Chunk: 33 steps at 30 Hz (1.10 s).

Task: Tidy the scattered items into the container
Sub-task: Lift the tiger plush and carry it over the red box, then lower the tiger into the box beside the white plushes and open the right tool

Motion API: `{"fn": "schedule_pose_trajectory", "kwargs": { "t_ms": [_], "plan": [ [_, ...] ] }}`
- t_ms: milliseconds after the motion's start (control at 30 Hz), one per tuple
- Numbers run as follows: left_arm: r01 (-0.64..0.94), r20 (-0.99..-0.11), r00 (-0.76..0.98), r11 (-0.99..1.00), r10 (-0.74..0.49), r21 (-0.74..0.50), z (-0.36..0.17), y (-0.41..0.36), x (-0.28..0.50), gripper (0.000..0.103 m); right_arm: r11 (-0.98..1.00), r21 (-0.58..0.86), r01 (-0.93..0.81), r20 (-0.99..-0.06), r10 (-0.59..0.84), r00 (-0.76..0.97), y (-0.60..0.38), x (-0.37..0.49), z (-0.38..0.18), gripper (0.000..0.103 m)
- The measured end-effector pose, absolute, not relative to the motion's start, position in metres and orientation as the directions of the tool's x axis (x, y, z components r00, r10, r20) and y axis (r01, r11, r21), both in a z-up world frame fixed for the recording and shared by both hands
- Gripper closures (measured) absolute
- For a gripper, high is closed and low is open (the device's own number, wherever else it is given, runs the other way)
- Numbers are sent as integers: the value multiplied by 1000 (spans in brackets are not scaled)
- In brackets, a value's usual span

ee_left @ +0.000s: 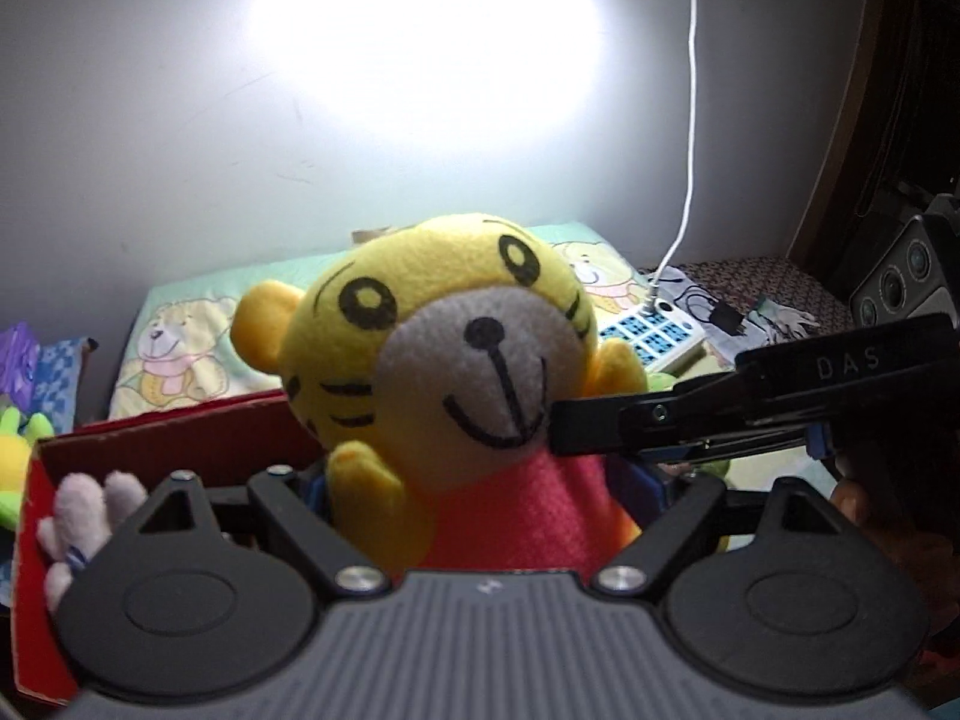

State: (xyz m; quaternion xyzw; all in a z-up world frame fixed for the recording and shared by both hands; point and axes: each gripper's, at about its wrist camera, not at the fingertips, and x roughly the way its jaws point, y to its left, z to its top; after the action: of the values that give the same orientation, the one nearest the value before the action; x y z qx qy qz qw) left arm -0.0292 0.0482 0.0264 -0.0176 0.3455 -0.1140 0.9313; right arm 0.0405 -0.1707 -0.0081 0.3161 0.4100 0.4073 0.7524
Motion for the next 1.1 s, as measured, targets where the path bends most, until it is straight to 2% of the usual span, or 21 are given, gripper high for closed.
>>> {"fn": "schedule_pose_trajectory", "kwargs": {
  "t_ms": [133, 333, 567, 833, 1100],
  "plan": [
    [168, -667, 718, 980, -198, -111, 9, 85, -22, 16, 499, 789, -358, -406, 861, 305, -127, 45, -18, 66],
    [162, -704, 670, 972, -236, -171, -18, 128, -9, 16, 589, 721, -365, -499, 807, 316, -90, 39, -25, 66],
    [221, -746, 616, 964, -253, -145, -39, 136, 7, 15, 659, 685, -311, -575, 751, 324, -65, 40, -35, 66],
    [258, -754, 603, 958, -261, -125, -50, 145, 6, 6, 717, 597, -360, -638, 696, 330, -43, 37, -34, 64],
    [262, -752, 600, 955, -272, -137, -56, 146, 9, 6, 795, 498, -346, -723, 601, 340, -22, 42, -34, 64]
  ]
}}
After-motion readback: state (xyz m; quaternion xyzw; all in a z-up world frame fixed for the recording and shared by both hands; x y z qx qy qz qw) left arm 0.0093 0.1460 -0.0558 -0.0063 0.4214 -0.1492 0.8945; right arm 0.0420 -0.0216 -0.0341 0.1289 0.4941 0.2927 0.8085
